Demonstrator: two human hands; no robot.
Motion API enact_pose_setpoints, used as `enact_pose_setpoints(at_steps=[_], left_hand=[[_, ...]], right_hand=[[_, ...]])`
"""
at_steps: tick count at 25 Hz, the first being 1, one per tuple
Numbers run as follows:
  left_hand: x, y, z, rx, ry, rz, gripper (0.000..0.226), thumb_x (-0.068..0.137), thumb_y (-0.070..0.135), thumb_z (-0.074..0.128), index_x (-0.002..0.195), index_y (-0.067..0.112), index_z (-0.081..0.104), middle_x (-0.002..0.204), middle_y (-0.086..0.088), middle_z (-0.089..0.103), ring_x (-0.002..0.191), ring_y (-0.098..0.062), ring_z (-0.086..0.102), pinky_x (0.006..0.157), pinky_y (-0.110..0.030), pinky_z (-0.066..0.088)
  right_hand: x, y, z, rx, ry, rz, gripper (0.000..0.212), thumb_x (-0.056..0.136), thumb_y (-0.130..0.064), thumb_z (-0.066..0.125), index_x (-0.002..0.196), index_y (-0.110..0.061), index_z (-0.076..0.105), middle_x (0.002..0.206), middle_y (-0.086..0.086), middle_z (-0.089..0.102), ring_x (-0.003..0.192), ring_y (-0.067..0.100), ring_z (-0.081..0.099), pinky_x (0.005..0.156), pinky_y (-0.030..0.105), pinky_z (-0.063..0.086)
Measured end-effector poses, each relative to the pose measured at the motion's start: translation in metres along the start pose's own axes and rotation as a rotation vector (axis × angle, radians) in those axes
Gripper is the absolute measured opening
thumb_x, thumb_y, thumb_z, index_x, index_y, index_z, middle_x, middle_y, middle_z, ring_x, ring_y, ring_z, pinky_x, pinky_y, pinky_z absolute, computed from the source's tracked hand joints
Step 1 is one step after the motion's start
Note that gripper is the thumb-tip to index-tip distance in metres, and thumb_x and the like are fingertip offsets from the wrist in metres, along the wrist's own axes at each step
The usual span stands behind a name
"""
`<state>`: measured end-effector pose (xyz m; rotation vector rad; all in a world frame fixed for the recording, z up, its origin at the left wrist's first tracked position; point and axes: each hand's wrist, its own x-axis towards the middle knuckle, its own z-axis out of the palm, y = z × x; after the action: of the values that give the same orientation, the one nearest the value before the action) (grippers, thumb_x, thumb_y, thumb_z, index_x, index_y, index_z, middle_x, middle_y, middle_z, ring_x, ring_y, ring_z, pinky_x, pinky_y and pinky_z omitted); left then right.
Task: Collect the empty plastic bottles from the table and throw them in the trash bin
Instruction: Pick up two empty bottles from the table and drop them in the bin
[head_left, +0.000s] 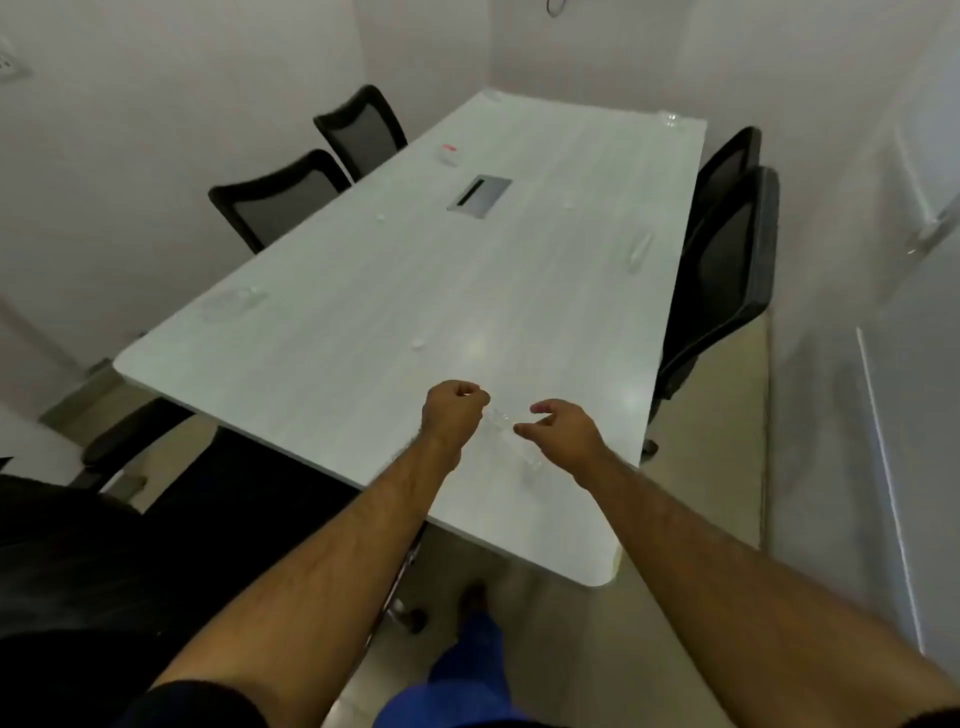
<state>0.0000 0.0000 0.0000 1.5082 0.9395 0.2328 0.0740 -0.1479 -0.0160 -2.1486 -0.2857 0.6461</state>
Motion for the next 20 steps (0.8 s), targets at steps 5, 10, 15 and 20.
enact_pose_setpoints(at_steps=[5, 10, 15, 20], left_hand=[[0.072, -0.009, 0.010, 0.009, -0.053, -0.119, 0.029, 0.088, 0.015, 0.064, 0.115, 0.008, 0.065, 0.113, -0.011, 0.069, 0.104, -0.028, 0.066, 0.087, -0.038, 0.055], [0.131, -0.017, 0.006, 0.107, -0.083, -0.216, 0.027, 0.087, 0.015, 0.062, 0.114, 0.011, 0.066, 0.114, -0.010, 0.068, 0.106, -0.027, 0.065, 0.092, -0.041, 0.056], [0.185, -0.012, -0.013, 0.129, 0.043, -0.235, 0.025, 0.086, 0.016, 0.063, 0.110, 0.011, 0.067, 0.110, -0.011, 0.070, 0.100, -0.027, 0.066, 0.088, -0.039, 0.057], [0.246, 0.002, -0.034, 0.316, 0.316, -0.098, 0.028, 0.084, 0.013, 0.068, 0.111, 0.004, 0.061, 0.114, -0.016, 0.064, 0.098, -0.029, 0.063, 0.075, -0.026, 0.046]], right_hand=[[0.057, 0.011, 0.035, -0.514, -0.031, -0.015, 0.067, 0.080, -0.049, 0.073, 0.137, -0.019, 0.055, 0.133, 0.006, 0.062, 0.120, 0.025, 0.058, 0.097, 0.036, 0.050], [0.104, 0.004, 0.053, -0.549, -0.096, 0.067, 0.056, 0.079, -0.043, 0.070, 0.127, -0.016, 0.061, 0.124, 0.007, 0.065, 0.109, 0.026, 0.062, 0.086, 0.032, 0.049], [0.160, -0.031, 0.062, -0.295, -0.034, 0.070, 0.050, 0.077, -0.040, 0.075, 0.118, -0.013, 0.067, 0.105, 0.004, 0.070, 0.096, 0.023, 0.066, 0.079, 0.028, 0.048], [0.217, -0.060, 0.072, 0.010, -0.133, 0.159, 0.037, 0.079, -0.035, 0.075, 0.111, -0.020, 0.064, 0.100, -0.001, 0.065, 0.091, 0.018, 0.064, 0.077, 0.030, 0.052]])
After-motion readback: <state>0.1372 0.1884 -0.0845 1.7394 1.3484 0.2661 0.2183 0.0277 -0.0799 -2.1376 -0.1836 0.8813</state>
